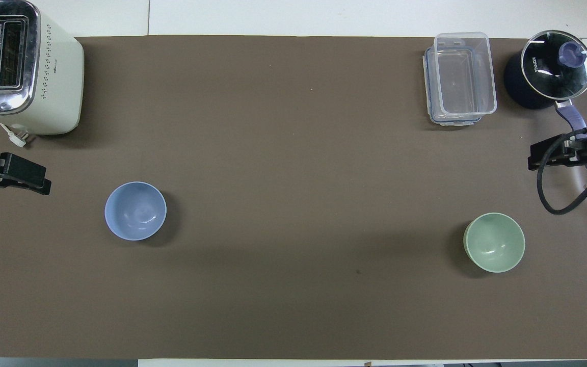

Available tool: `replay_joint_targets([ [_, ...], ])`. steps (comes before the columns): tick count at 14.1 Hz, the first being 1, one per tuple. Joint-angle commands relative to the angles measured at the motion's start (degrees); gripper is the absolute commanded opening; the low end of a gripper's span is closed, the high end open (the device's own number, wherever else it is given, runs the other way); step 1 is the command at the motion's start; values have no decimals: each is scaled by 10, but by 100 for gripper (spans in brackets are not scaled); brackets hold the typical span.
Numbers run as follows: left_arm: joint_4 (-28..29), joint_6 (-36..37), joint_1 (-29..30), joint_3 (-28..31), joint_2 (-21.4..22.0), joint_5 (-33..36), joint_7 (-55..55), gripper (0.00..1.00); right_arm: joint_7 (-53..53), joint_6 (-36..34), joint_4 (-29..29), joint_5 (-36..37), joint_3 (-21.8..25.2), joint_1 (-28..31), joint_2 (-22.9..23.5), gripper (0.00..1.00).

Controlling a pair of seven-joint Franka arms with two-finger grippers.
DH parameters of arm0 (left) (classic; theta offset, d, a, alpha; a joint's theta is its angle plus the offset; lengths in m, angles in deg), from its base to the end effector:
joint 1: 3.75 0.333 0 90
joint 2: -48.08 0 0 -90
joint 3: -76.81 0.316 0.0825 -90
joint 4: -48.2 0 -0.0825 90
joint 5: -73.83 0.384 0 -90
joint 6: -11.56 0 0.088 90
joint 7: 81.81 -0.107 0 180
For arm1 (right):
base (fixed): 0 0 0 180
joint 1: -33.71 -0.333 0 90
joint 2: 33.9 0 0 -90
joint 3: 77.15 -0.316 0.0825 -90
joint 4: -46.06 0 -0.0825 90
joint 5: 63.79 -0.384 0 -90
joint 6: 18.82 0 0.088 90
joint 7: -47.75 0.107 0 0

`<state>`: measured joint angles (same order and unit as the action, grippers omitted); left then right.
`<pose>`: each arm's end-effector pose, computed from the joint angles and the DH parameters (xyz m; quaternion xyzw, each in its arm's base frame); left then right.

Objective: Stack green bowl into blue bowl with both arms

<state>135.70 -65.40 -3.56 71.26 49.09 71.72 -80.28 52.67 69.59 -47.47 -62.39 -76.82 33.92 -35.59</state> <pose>0.5215 -0.0540 0.6362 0.9957 -0.0359 -0.0840 0.0123 0.5410 -0.0078 0.6094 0.9983 -0.0476 -0.0294 0.0133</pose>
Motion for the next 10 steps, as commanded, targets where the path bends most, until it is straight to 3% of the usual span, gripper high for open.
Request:
replay_joint_targets([
  [1, 21, -21, -12, 6, 16, 9, 0, 100, 10, 9, -9, -10, -4, 5, -7, 100],
  [10, 27, -28, -22, 3, 19, 9, 4, 100, 12, 9, -10, -10, -4, 3, -8, 100],
])
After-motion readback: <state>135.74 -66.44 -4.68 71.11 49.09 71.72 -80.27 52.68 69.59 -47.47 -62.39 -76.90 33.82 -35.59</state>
